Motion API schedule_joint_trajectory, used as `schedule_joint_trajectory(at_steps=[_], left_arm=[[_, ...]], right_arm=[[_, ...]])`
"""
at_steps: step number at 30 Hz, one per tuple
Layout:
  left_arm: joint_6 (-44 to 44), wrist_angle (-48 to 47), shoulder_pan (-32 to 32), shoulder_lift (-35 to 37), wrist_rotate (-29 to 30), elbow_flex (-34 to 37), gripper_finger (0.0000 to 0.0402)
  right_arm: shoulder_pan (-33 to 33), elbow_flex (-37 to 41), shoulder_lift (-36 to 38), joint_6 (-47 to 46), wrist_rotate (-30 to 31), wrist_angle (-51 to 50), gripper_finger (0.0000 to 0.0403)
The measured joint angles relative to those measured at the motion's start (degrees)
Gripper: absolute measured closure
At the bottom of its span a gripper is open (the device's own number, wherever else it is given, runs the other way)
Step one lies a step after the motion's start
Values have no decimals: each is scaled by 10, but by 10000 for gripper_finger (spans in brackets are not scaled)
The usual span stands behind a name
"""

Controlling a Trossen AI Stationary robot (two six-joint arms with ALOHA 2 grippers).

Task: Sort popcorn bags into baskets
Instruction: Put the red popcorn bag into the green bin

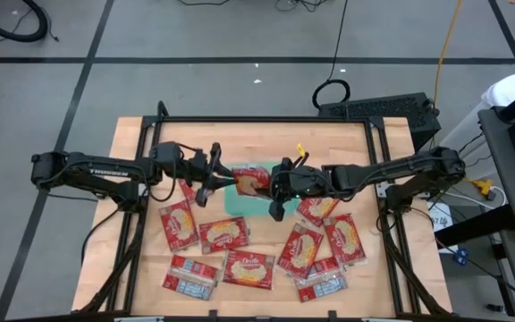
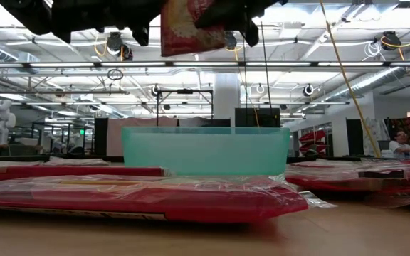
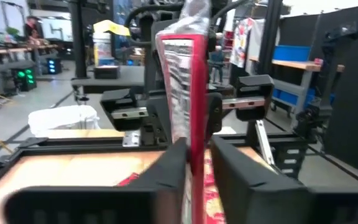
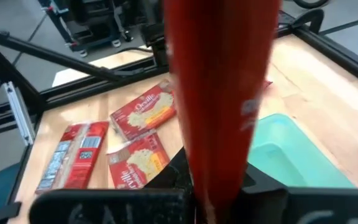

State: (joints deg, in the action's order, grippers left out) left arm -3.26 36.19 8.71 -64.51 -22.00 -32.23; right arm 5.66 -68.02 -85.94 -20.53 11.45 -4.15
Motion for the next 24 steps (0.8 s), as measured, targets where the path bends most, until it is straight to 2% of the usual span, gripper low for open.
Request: schedule_joint_trajectory(at_steps=[2,5,13,20,24], left_arm=[[2,-7,0,0,-7,0,380],[6,-16,0,0,-10,0,386],[-1,-35,-1,0,-8,0,308],[4,-26,-2,-16,28,0,236],[1,58,-7,-67,16,0,227]], right_arm=[[1,4,0,0,1,3,385],[1,7,0,2,1,6,385],[1,7,0,4,3,10,385],[0,7,0,12,5,14,385],[0,8,0,17,6,18,385]])
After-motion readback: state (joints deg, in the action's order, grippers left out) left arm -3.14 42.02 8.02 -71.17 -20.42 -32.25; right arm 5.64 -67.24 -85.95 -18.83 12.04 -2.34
